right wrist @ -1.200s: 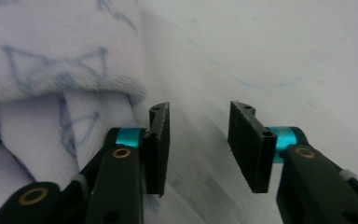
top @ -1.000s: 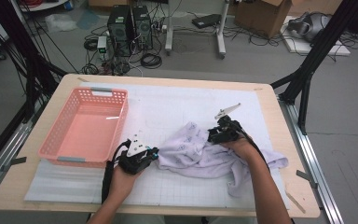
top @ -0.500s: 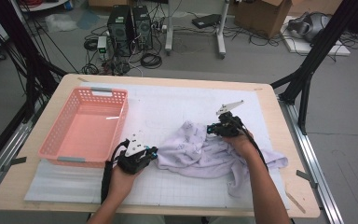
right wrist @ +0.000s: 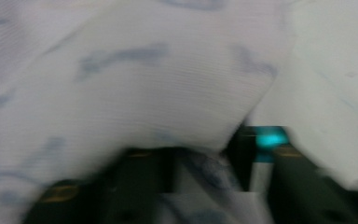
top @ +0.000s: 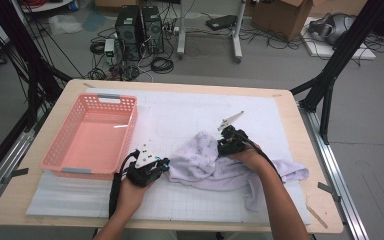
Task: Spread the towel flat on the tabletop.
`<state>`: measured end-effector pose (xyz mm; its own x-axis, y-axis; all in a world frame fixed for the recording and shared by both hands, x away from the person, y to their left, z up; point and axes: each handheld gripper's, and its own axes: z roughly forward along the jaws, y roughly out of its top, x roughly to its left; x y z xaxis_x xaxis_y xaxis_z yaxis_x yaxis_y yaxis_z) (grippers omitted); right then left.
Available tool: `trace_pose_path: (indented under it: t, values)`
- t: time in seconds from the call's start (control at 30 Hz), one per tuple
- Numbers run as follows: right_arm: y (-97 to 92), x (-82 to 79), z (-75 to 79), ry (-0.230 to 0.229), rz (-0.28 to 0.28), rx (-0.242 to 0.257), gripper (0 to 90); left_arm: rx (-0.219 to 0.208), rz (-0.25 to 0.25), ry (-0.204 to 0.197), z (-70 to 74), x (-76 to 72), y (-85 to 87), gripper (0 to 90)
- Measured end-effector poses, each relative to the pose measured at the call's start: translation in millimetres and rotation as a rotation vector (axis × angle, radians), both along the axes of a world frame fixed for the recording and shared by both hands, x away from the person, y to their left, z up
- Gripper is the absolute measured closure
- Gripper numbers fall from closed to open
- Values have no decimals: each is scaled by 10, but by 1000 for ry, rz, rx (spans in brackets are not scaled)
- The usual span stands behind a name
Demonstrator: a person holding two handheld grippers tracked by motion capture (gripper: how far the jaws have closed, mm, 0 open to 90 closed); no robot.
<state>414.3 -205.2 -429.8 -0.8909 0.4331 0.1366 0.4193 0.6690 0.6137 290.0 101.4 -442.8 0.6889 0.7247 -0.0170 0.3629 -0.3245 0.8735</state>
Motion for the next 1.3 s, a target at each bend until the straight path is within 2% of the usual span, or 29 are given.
trace_pose_path:
  t: [0.03, 0.1, 0.13, 0.2, 0.27, 0.3, 0.33, 0.4, 0.43, 0.5, 0.53, 0.57, 0.6, 0.63, 0.67, 0.73, 0.8, 0.87, 0.9, 0.97, 1.07, 1.2, 1.23, 1.3]
  values:
    - [17, 1, 23, -32, 2, -24, 794, 1, -1, -3, 3, -5, 2, 850]
    - [8, 23, 111, -142, -70, -82, 800, -2, 4, -13, 11, -15, 5, 851]
    - [-31, 47, 162, -185, -131, -81, 799, -1, 7, -17, 15, -19, 7, 852]
    - [-140, 97, 279, -293, -268, -114, 798, 0, 13, -28, 20, -23, 16, 853]
    - [-269, 152, 367, -341, -369, -124, 797, -14, 18, -39, 22, -18, 14, 853]
    - [-329, 183, 394, -364, -401, -132, 798, -17, 25, -48, 25, -18, 5, 847]
    - [-372, 208, 411, -374, -431, -133, 798, -10, 52, -61, 26, -21, -11, 804]
    - [-437, 242, 429, -441, -515, -188, 798, -8, 103, -56, 20, -18, -32, 527]
    - [-483, 256, 432, -471, -575, -212, 797, -12, 102, -51, 15, -20, -33, 493]
    - [-611, 284, 443, -495, -722, -227, 783, -11, 100, -54, 7, -32, -39, 482]
    - [-659, 286, 447, -502, -774, -230, 766, -12, 91, -49, 3, -34, -51, 472]
    - [-726, 288, 449, -497, -842, -228, 743, -16, 80, -44, -2, -32, -64, 471]
    - [-778, 301, 438, -454, -858, -194, 703, -25, 70, -35, -6, -30, -79, 471]
    - [-815, 311, 422, -404, -841, -166, 673, -33, 54, -23, -12, -25, -96, 471]
    - [-824, 294, 419, -399, -824, -172, 651, -43, 37, -12, -18, -17, -116, 471]
    - [-849, 220, 429, -399, -783, -120, 608, -46, 13, -4, -22, 1, -170, 481]
    - [-884, 129, 452, -405, -754, -98, 603, -60, -10, 1, -14, 24, -238, 493]
    - [-939, 31, 474, -400, -740, -82, 591, -50, -36, 3, 17, 72, -336, 499]
    - [-974, -23, 486, -401, -725, -74, 591, -34, -48, 1, 52, 119, -409, 498]
    - [-1032, -151, 497, -396, -714, -49, 580, -30, -59, -7, 96, 200, -513, 490]
    - [-1093, -377, 464, -392, -675, -26, 567, -46, -65, 25, 154, 381, -701, 457]
    - [-1139, -646, 386, -367, -617, 13, 535, 45, -82, 79, 92, 602, -958, 456]
    - [-1139, -697, 360, -355, -600, 23, 530, 63, -78, 80, 68, 633, -995, 467]
    - [-1125, -784, 306, -333, -570, 46, 505, 95, -45, 71, 22, 681, -1026, 577]
